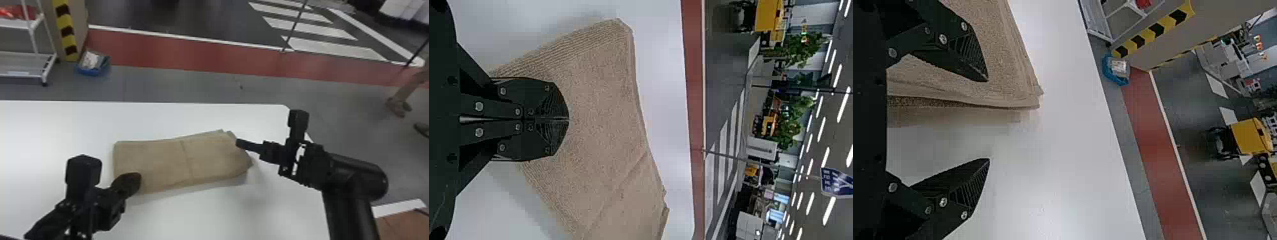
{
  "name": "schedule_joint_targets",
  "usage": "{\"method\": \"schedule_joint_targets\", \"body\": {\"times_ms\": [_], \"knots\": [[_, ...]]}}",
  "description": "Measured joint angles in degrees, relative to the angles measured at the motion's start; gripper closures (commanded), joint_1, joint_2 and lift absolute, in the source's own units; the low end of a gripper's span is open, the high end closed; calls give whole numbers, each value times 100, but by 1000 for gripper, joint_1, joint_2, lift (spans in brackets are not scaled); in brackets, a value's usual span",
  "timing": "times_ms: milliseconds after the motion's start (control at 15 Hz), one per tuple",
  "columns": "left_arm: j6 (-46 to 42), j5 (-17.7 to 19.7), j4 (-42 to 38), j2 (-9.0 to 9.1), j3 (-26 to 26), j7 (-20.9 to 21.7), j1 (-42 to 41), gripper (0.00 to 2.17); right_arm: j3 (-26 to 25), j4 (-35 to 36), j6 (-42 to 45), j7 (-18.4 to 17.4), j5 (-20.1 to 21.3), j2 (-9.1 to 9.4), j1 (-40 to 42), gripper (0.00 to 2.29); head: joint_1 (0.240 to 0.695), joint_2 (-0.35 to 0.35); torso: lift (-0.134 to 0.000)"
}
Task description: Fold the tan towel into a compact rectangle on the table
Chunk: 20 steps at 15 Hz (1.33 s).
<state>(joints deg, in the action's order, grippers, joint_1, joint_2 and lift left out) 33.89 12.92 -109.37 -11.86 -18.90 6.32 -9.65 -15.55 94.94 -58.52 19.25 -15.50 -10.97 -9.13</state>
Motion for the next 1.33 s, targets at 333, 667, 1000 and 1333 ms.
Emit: {"method": "schedule_joint_targets", "body": {"times_ms": [333,667,1000,1333], "knots": [[-24,7,44,-8,12,19,58,1345,234,-208,-84,-8,145,-7,-285,508,695,-268,-124],[-39,19,40,-21,74,58,47,1345,357,-312,-285,-19,416,-12,-407,589,695,-262,-124],[-53,26,39,-24,88,71,42,1345,403,-422,-305,-16,532,-27,-458,1055,695,-265,-124],[-34,26,39,-18,97,71,57,1345,354,-381,-328,17,480,-38,-385,1173,695,-266,-124]]}}
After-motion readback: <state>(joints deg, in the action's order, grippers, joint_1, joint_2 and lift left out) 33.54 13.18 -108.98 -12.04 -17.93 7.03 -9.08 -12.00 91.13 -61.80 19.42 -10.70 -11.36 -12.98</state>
